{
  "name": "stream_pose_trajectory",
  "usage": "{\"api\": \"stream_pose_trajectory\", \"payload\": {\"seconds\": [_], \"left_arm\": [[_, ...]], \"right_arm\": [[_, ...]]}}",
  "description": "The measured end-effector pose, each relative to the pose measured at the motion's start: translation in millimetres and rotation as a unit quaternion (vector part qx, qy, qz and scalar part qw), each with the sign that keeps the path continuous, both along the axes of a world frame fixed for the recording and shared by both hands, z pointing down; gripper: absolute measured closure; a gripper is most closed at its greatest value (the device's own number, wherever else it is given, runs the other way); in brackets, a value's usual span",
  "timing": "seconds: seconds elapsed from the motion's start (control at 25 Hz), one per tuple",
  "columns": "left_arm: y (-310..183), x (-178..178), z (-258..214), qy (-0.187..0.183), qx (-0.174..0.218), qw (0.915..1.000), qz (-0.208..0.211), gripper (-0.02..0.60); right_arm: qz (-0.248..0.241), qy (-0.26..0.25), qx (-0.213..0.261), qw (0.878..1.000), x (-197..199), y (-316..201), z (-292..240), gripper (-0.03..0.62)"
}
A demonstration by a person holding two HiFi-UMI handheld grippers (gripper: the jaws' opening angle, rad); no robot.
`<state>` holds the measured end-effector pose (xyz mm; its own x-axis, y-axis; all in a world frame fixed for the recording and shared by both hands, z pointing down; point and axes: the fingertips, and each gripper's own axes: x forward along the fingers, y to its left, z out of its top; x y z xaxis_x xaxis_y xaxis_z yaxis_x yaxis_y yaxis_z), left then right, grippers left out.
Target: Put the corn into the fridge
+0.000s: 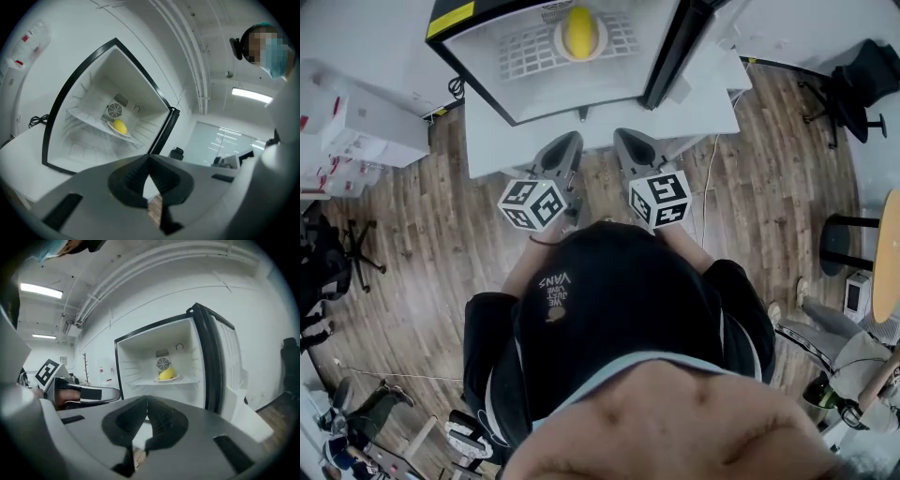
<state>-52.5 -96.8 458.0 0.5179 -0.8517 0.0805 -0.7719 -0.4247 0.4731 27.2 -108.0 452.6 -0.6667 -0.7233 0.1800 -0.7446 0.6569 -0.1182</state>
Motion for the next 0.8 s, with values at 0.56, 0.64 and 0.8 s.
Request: {"api": "stream_pose_trajectory", "payload": {"seconds": [0.56,0.64,0.8], "left_arm": [[17,-20,-3,-0.005,-0.013,0.9987,0.048,0.565],[21,-24,-2,-0.006,-0.012,0.9986,0.051,0.565],[29,-29,-2,-0.009,-0.014,0.9982,0.058,0.565]], "right_arm": [[0.049,-0.003,-0.009,0.999,-19,22,-3,0.582],[0.053,-0.003,-0.009,0.999,-21,26,-3,0.582],[0.061,0.0,-0.009,0.998,-24,35,-3,0.582]]}}
